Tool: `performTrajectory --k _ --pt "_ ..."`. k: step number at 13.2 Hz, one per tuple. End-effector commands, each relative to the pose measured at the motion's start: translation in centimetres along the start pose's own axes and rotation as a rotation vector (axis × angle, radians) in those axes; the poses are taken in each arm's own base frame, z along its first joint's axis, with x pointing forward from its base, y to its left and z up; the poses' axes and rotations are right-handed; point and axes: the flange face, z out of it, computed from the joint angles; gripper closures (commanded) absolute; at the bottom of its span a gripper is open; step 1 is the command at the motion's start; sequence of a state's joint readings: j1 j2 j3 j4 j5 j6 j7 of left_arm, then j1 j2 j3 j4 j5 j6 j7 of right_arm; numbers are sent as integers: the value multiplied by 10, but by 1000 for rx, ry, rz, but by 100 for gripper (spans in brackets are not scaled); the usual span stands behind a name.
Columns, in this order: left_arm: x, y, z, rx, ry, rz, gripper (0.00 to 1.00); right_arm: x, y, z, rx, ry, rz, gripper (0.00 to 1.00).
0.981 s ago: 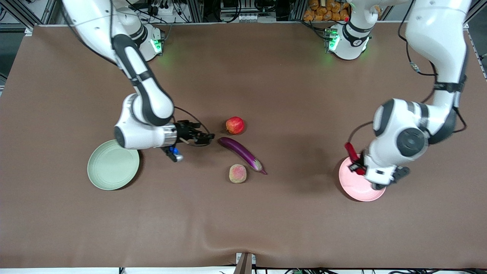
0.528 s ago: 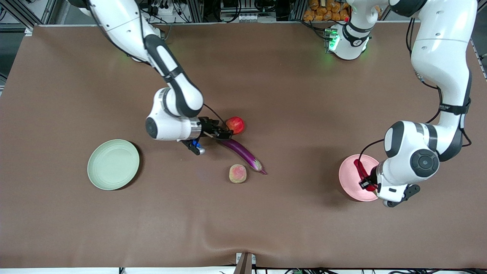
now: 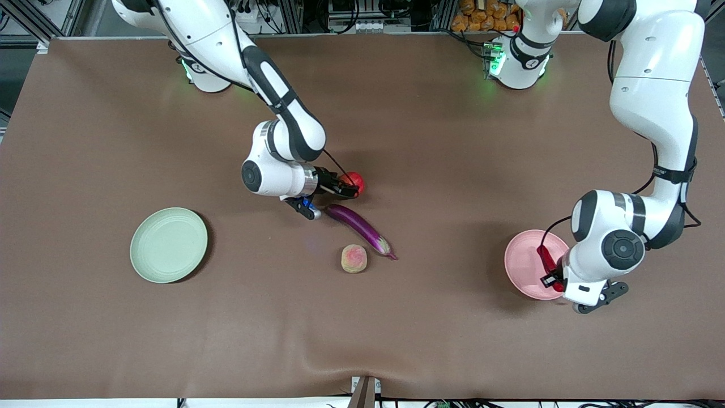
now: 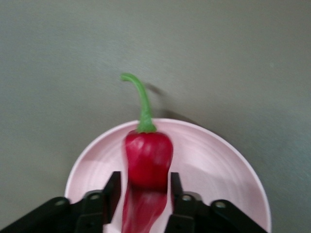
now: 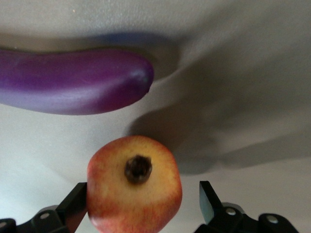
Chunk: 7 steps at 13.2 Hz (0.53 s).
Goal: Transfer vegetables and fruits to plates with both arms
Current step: 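Lower the chili onto the pink plate while the right gripper grasps the pomegranate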
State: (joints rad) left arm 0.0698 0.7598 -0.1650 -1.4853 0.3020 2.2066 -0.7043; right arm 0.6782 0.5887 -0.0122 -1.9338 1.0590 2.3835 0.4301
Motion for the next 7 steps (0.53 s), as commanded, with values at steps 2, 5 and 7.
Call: performTrajectory --k 2,5,7 --pt "7 -13 -19 14 25 -6 0 -8 1 6 50 63 38 18" --pt "6 -4 -61 -14 64 -6 0 -12 -3 -19 80 68 34 69" --pt "-8 17 -91 -37 80 17 0 -4 1 -56 123 86 50 83"
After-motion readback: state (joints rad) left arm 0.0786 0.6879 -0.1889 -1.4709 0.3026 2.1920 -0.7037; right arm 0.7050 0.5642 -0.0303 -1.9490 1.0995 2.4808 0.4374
